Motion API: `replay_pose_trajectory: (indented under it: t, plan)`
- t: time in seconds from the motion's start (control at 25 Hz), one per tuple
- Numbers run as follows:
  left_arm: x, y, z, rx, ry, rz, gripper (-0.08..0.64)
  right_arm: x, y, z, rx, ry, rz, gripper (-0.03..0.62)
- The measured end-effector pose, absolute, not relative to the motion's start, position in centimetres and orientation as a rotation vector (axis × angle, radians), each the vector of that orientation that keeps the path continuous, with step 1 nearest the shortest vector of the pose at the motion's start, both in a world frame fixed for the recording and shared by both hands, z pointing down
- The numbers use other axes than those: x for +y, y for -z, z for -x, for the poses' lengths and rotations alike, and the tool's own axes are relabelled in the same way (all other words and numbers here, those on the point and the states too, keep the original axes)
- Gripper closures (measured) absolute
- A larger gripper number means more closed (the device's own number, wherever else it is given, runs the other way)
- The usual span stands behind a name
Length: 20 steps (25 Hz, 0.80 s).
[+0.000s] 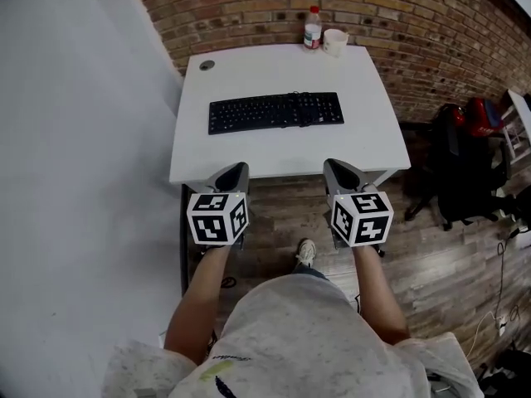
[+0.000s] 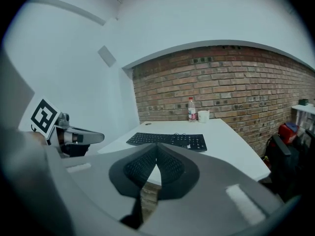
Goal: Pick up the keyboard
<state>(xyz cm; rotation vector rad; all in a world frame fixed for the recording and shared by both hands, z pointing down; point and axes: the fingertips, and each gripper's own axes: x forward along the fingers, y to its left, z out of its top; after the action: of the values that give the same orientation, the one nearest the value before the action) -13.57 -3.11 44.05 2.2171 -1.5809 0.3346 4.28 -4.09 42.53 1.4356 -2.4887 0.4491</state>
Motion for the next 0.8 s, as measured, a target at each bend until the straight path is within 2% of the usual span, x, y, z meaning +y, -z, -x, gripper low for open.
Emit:
replay_pose_trajectory:
  t: [0.8]
  plan:
    - [-13.9,-45.7,10.7,-1.723,-0.363,-2.067,0.561,-17.7,-45.4,-9.5,-2.559,-0.583,-1.292,0.581]
